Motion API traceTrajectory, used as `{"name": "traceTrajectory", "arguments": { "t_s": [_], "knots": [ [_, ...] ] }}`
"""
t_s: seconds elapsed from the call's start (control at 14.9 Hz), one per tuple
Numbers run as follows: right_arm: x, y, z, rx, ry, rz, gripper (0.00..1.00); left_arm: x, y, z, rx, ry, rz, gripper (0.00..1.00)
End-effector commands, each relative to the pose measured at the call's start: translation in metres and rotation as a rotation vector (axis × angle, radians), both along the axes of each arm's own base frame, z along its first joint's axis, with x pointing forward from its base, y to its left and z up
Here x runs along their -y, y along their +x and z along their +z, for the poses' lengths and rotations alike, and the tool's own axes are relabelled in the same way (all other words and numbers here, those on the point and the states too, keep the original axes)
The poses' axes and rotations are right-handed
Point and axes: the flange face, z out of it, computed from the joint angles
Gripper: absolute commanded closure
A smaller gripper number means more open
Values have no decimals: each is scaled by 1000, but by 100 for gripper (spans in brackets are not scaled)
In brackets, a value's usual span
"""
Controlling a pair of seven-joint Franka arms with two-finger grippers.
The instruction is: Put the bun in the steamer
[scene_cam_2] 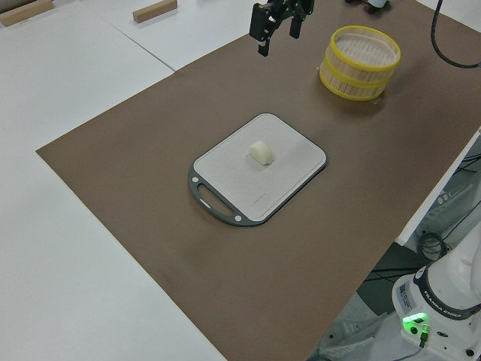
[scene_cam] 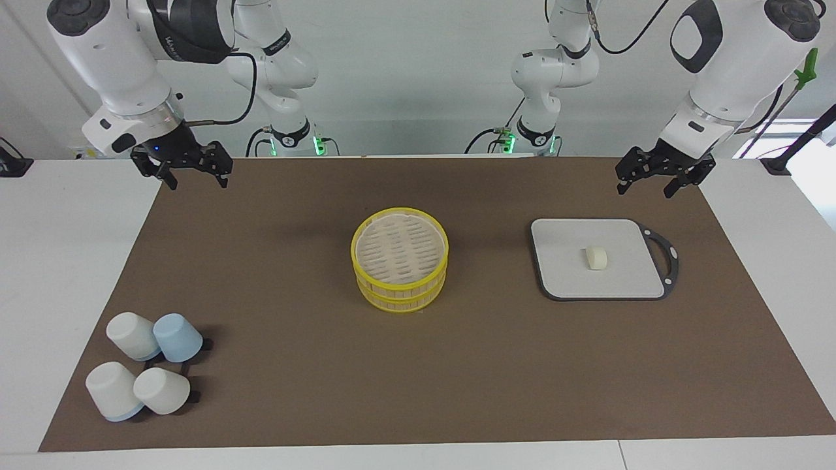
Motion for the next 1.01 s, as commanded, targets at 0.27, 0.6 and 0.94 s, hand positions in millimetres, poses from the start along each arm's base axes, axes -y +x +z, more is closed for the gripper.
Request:
{"name": "traceTrajectory", "arguments": {
  "t_s": [0.27, 0.6, 0.94],
  "knots": [
    [1, -4, -3, -3, -1, 4, 0, -4, 1, 4, 23, 22, 15, 0],
    [-67, 10, -7, 31, 0, 2, 0, -22, 5, -53, 40, 23, 44, 0],
    [-237, 60, -41, -9, 19, -113, 0, -26, -3, -143, 68, 37, 47, 0]
  ]
}}
